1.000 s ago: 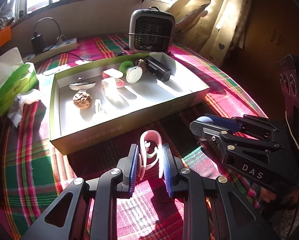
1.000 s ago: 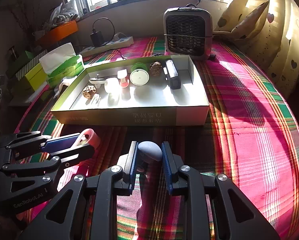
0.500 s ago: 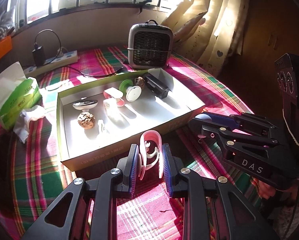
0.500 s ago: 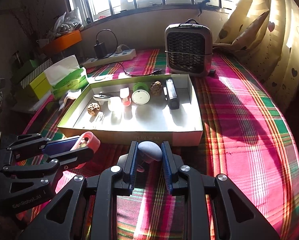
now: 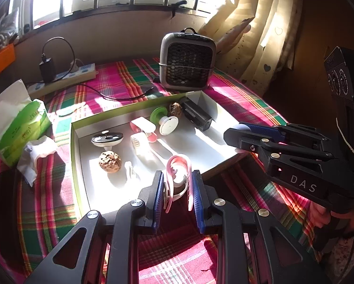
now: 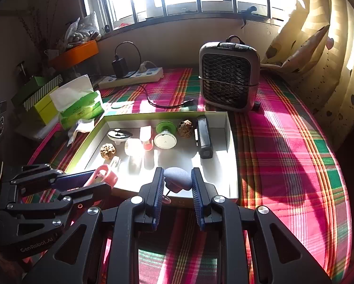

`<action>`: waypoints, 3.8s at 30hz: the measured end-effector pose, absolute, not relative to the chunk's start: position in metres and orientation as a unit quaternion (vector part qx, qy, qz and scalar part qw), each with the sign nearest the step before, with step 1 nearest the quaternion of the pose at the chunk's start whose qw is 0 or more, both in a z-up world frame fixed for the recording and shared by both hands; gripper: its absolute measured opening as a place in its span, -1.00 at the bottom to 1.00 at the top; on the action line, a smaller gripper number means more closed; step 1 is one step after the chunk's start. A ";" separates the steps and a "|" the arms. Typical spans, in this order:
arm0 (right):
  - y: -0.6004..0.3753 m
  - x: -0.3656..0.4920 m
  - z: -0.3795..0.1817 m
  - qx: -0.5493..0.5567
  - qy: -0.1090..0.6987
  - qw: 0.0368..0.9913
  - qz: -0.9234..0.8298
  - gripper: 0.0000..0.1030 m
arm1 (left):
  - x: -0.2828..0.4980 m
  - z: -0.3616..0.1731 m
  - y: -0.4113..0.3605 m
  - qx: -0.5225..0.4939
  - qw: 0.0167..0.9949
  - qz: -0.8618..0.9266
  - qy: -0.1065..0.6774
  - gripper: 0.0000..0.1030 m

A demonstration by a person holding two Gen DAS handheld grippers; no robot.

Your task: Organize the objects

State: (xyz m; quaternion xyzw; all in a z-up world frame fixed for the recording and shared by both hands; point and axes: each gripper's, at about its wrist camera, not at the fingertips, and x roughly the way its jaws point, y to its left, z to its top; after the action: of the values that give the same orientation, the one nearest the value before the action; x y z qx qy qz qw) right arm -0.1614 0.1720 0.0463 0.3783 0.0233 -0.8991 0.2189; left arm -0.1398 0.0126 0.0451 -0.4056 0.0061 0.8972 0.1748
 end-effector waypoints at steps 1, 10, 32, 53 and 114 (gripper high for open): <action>0.171 -0.165 0.047 0.378 0.026 0.219 -0.899 -0.53 | -0.143 0.044 0.012 -0.407 0.173 0.897 0.006 -0.59; 0.160 -0.193 0.041 0.390 0.034 0.230 -0.891 -0.53 | -0.165 0.035 0.008 -0.419 0.164 0.893 0.000 -0.60; 0.151 -0.222 0.011 0.427 0.045 0.235 -0.872 -0.53 | -0.190 0.012 0.011 -0.445 0.154 0.882 0.002 -0.60; 0.146 -0.224 0.004 0.427 0.057 0.229 -0.873 -0.52 | -0.197 0.006 0.009 -0.454 0.144 0.879 -0.005 -0.58; 0.156 -0.129 0.041 0.367 0.044 0.191 -0.909 0.01 | -0.102 0.035 0.002 -0.387 0.033 0.921 0.012 -0.40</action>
State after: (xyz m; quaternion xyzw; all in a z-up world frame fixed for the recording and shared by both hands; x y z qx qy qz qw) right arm -0.1293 0.1560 0.0413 0.3669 0.0438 -0.9095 0.1907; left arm -0.1017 0.0021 0.0354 -0.3871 0.0120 0.9214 0.0328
